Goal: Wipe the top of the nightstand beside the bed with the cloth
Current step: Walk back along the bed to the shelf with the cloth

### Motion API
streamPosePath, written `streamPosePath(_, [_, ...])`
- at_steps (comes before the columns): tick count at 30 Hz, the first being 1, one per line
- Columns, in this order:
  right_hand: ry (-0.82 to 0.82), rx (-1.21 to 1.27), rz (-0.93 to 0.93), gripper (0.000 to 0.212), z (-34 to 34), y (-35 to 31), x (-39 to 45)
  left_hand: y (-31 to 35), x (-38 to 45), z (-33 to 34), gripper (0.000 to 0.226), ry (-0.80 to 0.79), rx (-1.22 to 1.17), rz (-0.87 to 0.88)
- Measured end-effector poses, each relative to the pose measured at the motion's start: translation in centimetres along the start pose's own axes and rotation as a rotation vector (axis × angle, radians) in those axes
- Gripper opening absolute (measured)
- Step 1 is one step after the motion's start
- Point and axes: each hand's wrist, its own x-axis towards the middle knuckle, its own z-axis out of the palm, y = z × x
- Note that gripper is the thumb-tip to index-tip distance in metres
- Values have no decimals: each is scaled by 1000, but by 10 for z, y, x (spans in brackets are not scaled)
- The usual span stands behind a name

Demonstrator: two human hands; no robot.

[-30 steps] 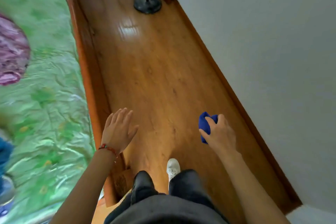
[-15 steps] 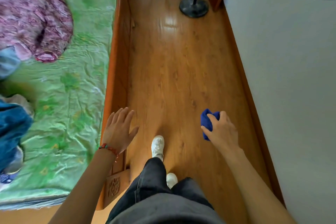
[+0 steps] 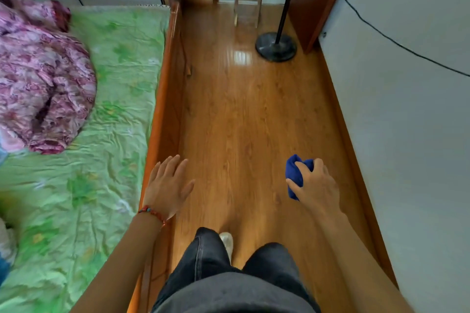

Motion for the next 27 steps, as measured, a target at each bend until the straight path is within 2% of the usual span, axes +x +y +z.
streamPosePath(6, [36,22,23,39,-3,11,113,4,117,-14,59,5,28,25])
streamPosePath(11, [43,8,-37,42,3,28,226,11,226,-14,61,5,57,33])
streamPosePath(17, [21,33,-101,41,-5,52,369,15,348,-23,64,53,43,-56])
streamPosePath(23, [11,29,-131,41,-14,59,500,10,459,-44,49,113,19,-121])
streamPosePath(27, [-10,23,-122,43,-8,52,579,-8,532,-54,51,88,9,-149])
